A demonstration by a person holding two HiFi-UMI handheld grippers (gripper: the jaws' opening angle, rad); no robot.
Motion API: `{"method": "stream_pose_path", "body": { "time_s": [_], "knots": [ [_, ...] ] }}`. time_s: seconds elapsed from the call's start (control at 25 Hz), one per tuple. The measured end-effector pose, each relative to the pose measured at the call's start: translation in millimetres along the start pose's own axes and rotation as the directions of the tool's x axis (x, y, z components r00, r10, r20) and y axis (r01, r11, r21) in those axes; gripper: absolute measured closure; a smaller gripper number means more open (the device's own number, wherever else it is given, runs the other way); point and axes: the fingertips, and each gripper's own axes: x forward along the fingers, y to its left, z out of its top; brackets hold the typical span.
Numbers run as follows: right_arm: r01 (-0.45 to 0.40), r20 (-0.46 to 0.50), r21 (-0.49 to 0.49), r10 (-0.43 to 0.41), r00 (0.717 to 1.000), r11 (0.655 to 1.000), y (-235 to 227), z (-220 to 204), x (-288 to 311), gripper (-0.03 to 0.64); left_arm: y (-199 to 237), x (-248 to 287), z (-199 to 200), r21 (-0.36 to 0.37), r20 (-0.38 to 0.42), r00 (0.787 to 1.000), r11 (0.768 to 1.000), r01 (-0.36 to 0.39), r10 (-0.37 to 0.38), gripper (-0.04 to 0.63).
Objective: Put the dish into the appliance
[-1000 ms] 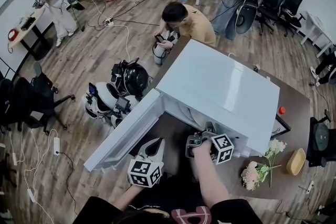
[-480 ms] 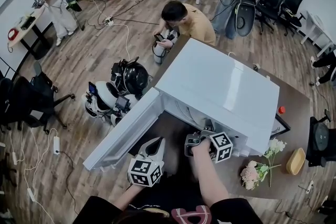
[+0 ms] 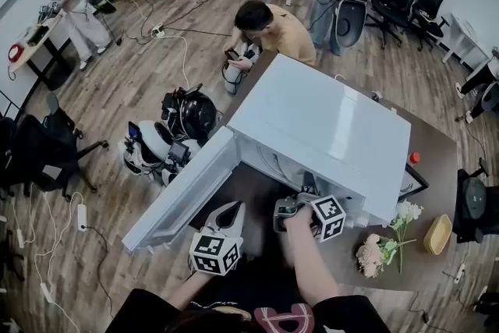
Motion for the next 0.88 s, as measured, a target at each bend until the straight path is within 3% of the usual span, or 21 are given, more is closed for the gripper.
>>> {"method": "stream_pose_path", "body": {
  "time_s": [0.4, 0.88],
  "knots": [
    [-0.068, -0.051, -0.047, 0.066, 0.997, 0.997, 2, 1, -23, 0.41, -12, 0, 2, 0.01, 0.011, 0.998, 0.998, 0.055, -0.055, 0.586],
    [-0.19, -0.11, -0.26, 0.166, 0.98, 0.947, 19, 9, -67, 0.413, -22, 6, -5, 0.009, 0.003, 0.995, 0.995, 0.098, -0.098, 0.586]
  ]
}}
